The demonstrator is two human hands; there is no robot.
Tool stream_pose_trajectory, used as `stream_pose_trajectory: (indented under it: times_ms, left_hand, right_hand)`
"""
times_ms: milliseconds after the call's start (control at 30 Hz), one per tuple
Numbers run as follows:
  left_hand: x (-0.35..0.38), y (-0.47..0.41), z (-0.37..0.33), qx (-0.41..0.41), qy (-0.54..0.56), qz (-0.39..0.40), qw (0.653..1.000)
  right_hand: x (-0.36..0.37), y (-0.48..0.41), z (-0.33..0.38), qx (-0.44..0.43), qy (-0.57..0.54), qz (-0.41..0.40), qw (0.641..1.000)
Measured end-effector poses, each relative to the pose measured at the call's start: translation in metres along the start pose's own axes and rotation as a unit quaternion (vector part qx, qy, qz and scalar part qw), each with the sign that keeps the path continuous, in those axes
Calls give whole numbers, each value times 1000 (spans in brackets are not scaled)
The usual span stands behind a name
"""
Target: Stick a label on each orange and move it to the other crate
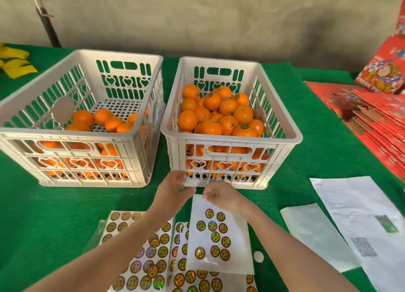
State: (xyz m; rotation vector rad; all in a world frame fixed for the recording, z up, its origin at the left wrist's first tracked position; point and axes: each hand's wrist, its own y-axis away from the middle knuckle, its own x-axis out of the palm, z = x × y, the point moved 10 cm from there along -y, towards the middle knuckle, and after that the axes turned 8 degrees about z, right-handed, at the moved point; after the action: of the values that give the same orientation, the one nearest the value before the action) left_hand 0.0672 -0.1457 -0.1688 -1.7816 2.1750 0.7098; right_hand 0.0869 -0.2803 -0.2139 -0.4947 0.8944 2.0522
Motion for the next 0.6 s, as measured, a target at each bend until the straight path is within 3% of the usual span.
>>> stream_pose_trajectory:
  times_ms: [67, 133, 267, 467, 600]
  left_hand:
    - [33, 0, 28, -131, 112, 111, 979]
    - [50, 3, 35, -172, 199, 140, 955]
    - [56, 5, 37, -181, 268, 117, 939]
    - [57, 3, 30, -169, 257, 130, 943]
    - [60, 4, 28, -168, 263, 142, 939]
  right_hand:
    - [-11, 8, 9, -28, -34, -22, 999]
    - [-19, 16, 14, -45, -40, -46, 997]
    - [-28, 36, 22, -87, -47, -91, 991]
    - [-28, 73, 47, -248, 133, -175, 943]
    - [-24, 79, 54, -269, 184, -190, 926]
